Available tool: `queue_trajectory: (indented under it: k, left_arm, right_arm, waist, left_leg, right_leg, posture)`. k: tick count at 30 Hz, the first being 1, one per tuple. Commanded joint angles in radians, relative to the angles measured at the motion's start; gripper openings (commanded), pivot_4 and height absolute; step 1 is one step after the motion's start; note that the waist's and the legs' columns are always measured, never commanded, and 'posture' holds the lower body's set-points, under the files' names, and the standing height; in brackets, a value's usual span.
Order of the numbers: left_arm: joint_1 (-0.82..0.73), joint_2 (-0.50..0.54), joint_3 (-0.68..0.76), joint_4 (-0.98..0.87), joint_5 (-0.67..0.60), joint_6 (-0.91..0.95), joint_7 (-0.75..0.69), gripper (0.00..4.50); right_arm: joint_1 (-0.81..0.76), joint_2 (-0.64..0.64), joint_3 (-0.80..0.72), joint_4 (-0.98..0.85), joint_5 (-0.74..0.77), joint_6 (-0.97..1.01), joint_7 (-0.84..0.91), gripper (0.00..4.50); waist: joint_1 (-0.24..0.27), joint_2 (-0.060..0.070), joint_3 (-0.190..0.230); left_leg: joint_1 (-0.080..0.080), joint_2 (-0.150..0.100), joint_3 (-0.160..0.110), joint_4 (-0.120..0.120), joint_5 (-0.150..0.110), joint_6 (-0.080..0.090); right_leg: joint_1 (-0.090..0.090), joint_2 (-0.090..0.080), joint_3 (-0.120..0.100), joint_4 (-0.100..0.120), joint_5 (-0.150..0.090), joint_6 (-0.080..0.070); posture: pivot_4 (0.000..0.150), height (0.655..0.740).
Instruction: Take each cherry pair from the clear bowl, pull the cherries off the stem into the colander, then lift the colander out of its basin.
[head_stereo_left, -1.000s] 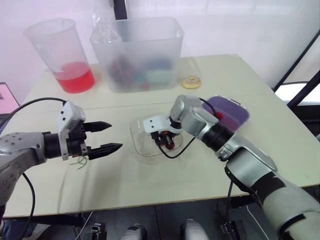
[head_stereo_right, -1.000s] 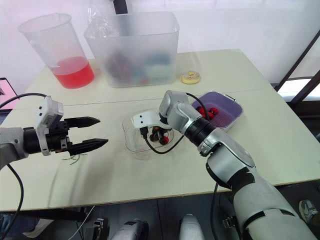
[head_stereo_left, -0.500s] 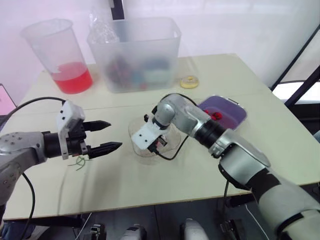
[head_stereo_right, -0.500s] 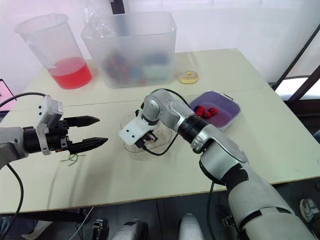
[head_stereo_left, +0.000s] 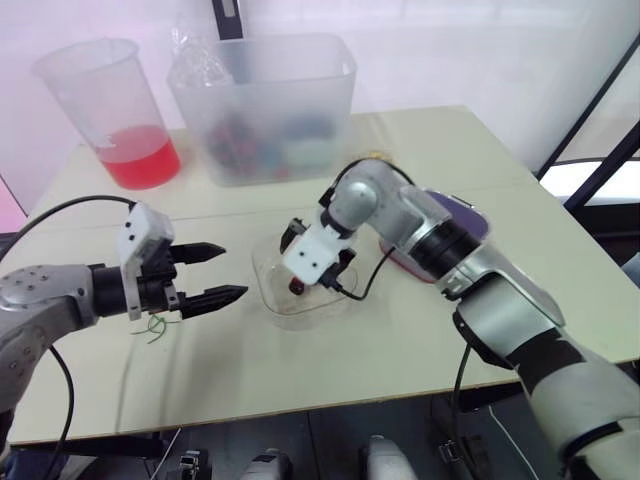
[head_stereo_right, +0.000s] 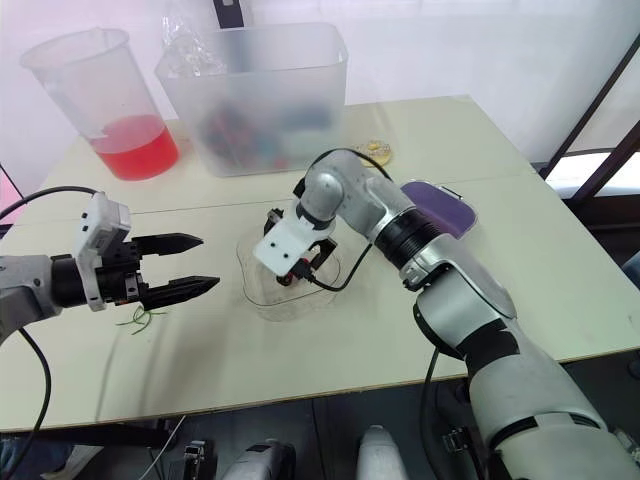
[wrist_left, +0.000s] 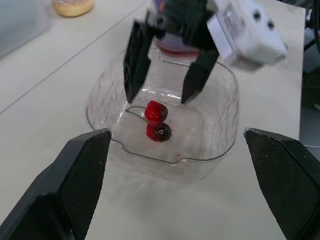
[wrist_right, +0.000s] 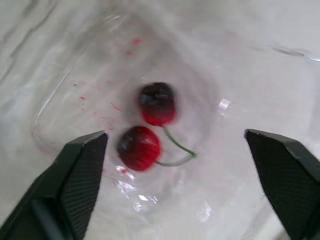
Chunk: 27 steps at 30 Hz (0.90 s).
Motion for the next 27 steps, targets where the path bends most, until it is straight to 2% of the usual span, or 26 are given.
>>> queue_trajectory:
  k: [1,2,5,10,15,26,27]
  left_arm:
    - [-0.018,0.005,0.002,-0.003,-0.004,-0.020,-0.020,4.50]
    - [-0.020,0.004,0.001,-0.001,-0.002,-0.021,-0.022,4.50]
    - [-0.028,0.000,-0.013,0.007,0.008,-0.029,-0.029,4.50]
    - [-0.038,-0.001,-0.025,0.015,0.014,-0.035,-0.035,4.50]
    - [-0.036,0.001,-0.023,0.013,0.016,-0.035,-0.039,4.50]
    - [-0.025,0.008,-0.013,0.006,0.021,-0.032,-0.038,4.50]
    - [-0.024,0.009,-0.011,0.005,0.020,-0.031,-0.037,4.50]
  right_arm:
    - [0.022,-0.012,-0.070,-0.089,0.047,0.276,0.070,4.48]
    - [0.028,-0.011,-0.075,-0.105,0.046,0.332,0.075,4.48]
    - [0.036,0.021,-0.066,-0.134,-0.013,0.703,0.064,4.48]
    - [0.048,0.077,-0.030,-0.136,-0.047,0.989,0.019,4.48]
    - [0.057,0.104,-0.002,-0.126,-0.038,1.067,-0.011,4.48]
    - [0.043,0.177,0.004,0.048,-0.025,1.035,-0.136,4.48]
    - [0.043,0.181,0.007,0.057,-0.025,1.033,-0.140,4.21]
  waist:
    - [0.001,0.000,0.000]
    - [0.002,0.000,0.000]
    - [0.002,0.000,0.000]
    - [0.001,0.000,0.000]
    - [0.005,0.000,0.000]
    - [0.001,0.000,0.000]
    - [0.001,0.000,0.000]
  left_leg:
    - [0.000,0.000,0.000,0.000,0.000,0.000]
    - [0.000,0.000,0.000,0.000,0.000,0.000]
    - [0.000,0.000,0.000,0.000,0.000,0.000]
    - [-0.001,0.000,0.000,0.000,0.000,0.000]
    - [-0.001,-0.001,0.000,0.001,0.000,0.000]
    - [-0.001,-0.001,0.000,0.001,0.000,0.000]
    - [-0.001,-0.001,0.000,0.001,0.000,0.000]
  right_leg:
    - [0.000,0.000,0.000,0.000,0.000,0.000]
    - [0.000,0.000,0.000,0.000,0.000,0.000]
    - [0.000,0.000,0.000,0.000,0.000,0.000]
    - [-0.001,0.000,0.001,0.001,0.000,0.000]
    - [-0.002,-0.001,0.001,0.001,0.000,0.000]
    - [-0.002,-0.001,0.001,0.001,0.000,0.000]
    - [-0.002,-0.001,0.001,0.001,0.000,0.000]
  posture:
    - [0.150,0.7400]
    - [0.150,0.7400]
    - [0.150,0.7400]
    - [0.150,0.7400]
    - [0.150,0.7400]
    - [0.150,0.7400]
    - [0.150,0.7400]
